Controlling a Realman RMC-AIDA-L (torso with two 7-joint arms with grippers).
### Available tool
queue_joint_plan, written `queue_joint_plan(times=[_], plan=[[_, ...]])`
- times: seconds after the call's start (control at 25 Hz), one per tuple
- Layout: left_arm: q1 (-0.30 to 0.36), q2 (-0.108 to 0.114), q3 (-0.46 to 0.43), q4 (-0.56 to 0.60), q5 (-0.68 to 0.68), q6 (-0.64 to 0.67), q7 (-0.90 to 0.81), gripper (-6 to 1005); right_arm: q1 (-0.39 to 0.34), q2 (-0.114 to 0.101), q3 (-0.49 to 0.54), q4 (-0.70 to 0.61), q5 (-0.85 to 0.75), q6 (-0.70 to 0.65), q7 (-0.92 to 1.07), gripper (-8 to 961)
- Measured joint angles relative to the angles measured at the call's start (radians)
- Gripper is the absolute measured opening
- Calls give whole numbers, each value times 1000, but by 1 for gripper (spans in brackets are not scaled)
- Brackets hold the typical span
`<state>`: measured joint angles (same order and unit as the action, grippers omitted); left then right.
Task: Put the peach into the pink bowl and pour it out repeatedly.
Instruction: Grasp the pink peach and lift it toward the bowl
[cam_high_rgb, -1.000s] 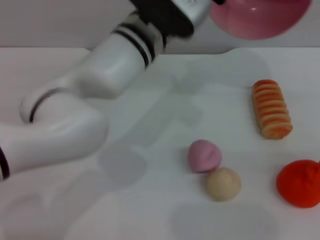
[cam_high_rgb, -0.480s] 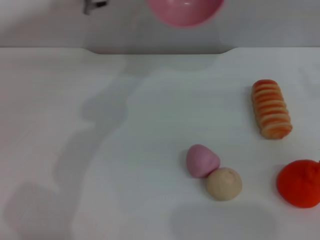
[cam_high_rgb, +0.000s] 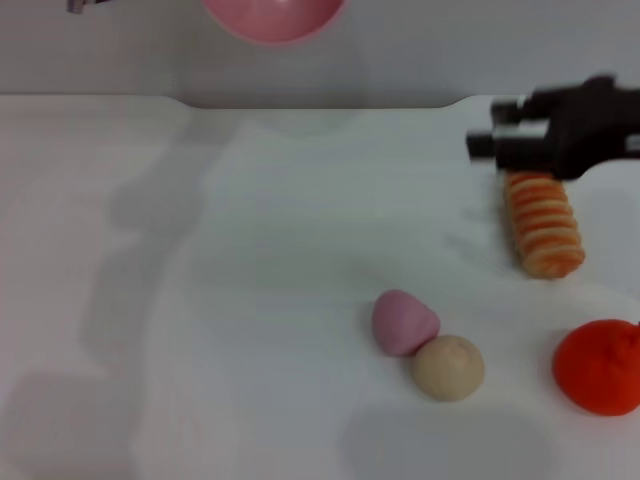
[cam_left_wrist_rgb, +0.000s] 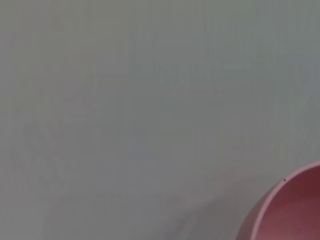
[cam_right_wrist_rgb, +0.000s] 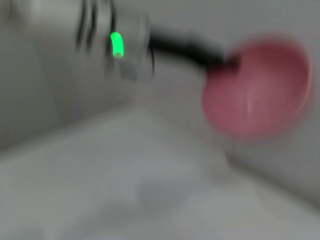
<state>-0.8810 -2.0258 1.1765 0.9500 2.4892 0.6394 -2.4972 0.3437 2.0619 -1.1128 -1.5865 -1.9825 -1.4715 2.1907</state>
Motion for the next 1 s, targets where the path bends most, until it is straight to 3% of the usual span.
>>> queue_joint_plan(times=[0.12,0.24,0.28,0.56,1.0], plan=[[2,3,-3,0,4,-3,13,46,96,6,-51,29,-222,-36,106,475],[4,3,-4,-2,4,-4,28,46,161,11,-124,143,-322,-10,131,475],[4,3,-4,-3,4,-5,32,46,207,11,-154,247,-327,21,133,475],[3,-1,-4,-3,6,-3,57,46,300,13,-224,459,-310,101,131,474],[3,-13,-3,-11,5,-29,88,46,344,15,-312,587,-286,143,167,473]])
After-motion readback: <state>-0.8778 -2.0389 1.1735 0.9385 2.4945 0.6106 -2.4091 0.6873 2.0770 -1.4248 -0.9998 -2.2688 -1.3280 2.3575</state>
